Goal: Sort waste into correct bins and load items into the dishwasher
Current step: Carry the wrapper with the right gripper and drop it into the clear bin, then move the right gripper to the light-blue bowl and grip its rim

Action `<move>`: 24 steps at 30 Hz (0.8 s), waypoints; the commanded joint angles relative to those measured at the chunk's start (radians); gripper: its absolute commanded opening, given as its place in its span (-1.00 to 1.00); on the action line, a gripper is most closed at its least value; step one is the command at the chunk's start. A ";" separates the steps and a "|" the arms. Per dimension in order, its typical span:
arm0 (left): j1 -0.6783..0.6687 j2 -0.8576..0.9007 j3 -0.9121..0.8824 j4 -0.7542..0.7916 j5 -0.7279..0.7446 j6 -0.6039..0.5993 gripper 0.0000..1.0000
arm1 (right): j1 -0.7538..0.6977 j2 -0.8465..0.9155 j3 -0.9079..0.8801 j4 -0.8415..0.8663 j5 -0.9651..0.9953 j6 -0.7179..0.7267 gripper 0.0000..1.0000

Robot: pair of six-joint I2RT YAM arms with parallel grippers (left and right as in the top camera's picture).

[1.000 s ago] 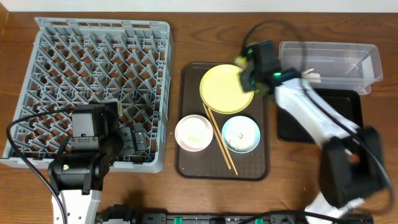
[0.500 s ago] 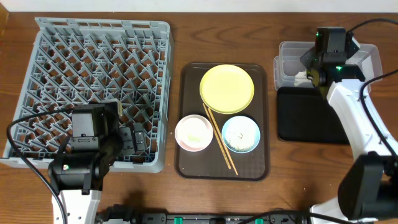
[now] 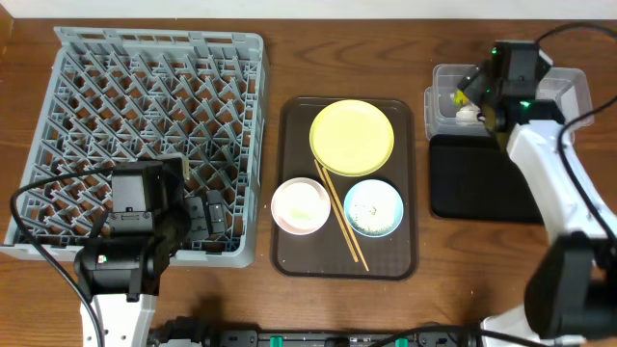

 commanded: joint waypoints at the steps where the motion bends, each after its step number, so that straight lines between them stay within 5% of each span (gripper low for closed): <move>1: 0.004 -0.001 0.021 0.005 -0.009 -0.005 0.96 | 0.023 -0.139 0.002 -0.071 -0.351 -0.376 0.79; 4: 0.004 -0.001 0.021 0.010 -0.008 -0.005 0.95 | 0.060 -0.177 0.002 -0.212 -0.515 -0.501 0.82; 11: 0.004 -0.001 0.021 0.010 -0.009 -0.005 0.95 | 0.216 -0.154 -0.011 -0.486 -0.519 -0.564 0.76; 24: 0.004 -0.001 0.021 0.009 -0.009 -0.005 0.95 | 0.540 -0.150 -0.237 -0.386 -0.280 -0.484 0.52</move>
